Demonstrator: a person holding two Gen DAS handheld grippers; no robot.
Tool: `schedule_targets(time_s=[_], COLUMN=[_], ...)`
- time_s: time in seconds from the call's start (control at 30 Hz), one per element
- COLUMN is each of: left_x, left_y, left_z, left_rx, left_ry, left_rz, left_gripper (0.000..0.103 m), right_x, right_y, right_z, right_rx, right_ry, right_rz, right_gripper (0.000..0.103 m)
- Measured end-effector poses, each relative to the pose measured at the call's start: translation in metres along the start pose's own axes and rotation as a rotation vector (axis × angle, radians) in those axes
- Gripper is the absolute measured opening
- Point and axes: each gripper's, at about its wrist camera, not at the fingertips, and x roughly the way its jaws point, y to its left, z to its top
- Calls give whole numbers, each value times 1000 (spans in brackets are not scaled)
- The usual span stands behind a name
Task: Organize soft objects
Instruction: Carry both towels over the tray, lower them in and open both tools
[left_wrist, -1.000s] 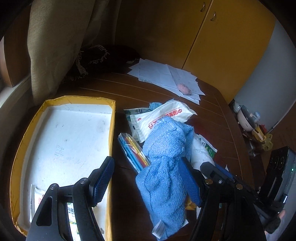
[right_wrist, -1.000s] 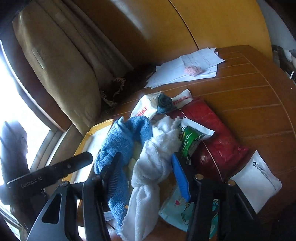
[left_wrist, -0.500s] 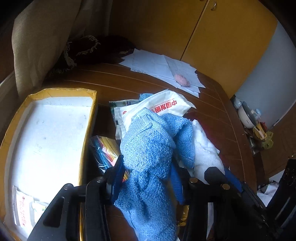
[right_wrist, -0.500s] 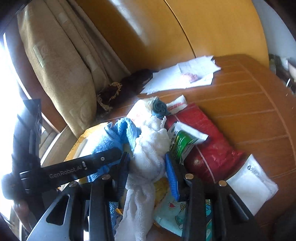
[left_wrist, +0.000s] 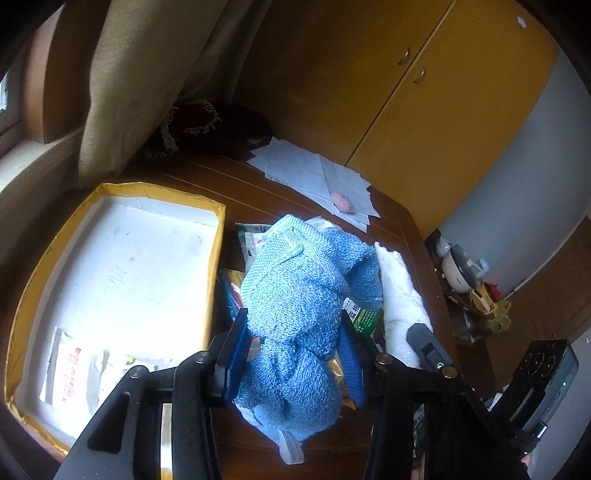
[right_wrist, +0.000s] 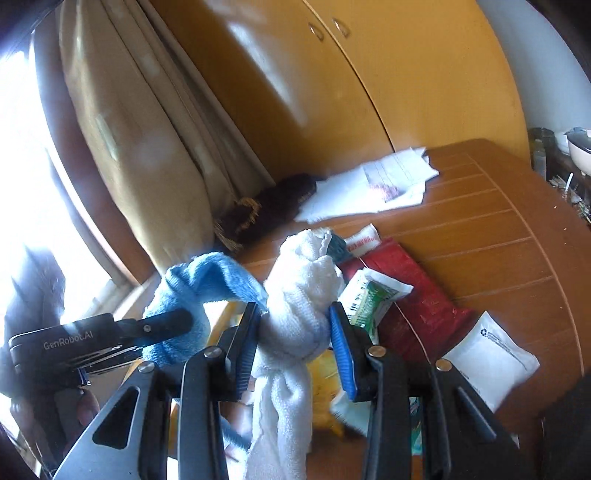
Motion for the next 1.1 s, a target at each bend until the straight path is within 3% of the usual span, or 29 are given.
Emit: schedule_targets(time_s=[0.13,0.27,0.57,0.8,1.1], left_x=[-32,-60,-84,-67,0], left_y=[19,49,122,148,166], left_z=[4,11,29,33,43], left_rx=[-26,-62,-158,-129,-107], left_ry=[-47,-94,-150,-125,-25], left_rz=[29,58,130,209,270], left_gripper=[47,47,47,47,47], right_x=[-20,-21,36,81,128], right_y=[18,47,118,149,159], right_z=[4,8,-2,-18,-40], right_rx=[-4,-39,-120,-163,-192], right_ry=[-49,-38,114,180,253], right_rz=[49,117,211,211,131], right_gripper=[37,37,37,37,37])
